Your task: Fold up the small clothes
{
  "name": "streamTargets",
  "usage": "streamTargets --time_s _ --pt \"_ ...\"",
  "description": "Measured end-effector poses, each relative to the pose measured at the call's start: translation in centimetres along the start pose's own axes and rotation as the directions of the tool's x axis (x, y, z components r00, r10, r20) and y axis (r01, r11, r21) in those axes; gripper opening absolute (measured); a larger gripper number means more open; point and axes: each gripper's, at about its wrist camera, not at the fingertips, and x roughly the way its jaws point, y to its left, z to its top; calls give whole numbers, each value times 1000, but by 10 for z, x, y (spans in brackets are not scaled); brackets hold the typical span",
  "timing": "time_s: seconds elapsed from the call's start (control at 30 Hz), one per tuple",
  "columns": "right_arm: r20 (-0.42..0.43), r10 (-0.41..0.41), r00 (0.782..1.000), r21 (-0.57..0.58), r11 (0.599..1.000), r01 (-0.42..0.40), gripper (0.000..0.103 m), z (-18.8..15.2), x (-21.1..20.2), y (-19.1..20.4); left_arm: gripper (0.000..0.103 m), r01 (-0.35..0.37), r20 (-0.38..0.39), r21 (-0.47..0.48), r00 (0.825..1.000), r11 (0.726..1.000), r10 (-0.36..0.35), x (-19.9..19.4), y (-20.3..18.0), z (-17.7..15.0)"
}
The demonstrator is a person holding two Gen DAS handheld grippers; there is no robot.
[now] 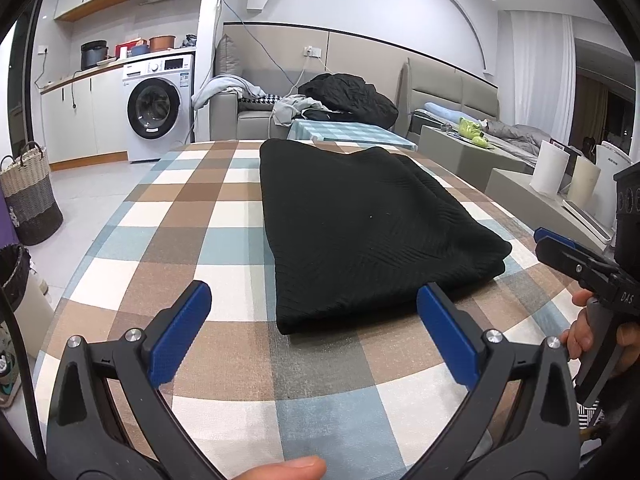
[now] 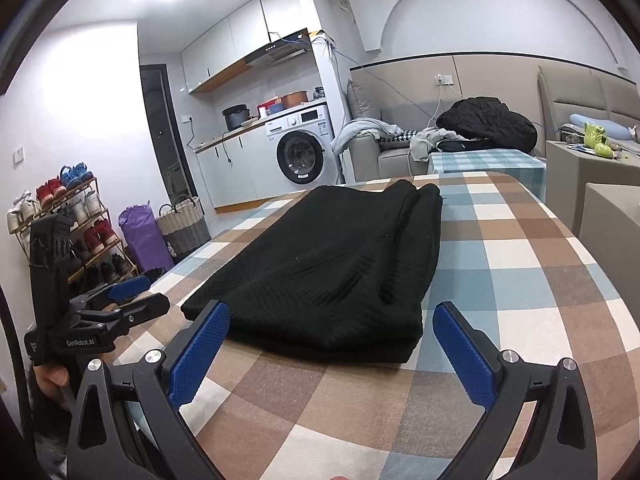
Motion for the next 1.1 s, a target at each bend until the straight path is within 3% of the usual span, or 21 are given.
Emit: streamTargets --time_s 1.1 --pt "-3 4 1000 -3 1000 -4 103 -2 0 0 102 -1 0 3 1000 1000 1 1 1 -1"
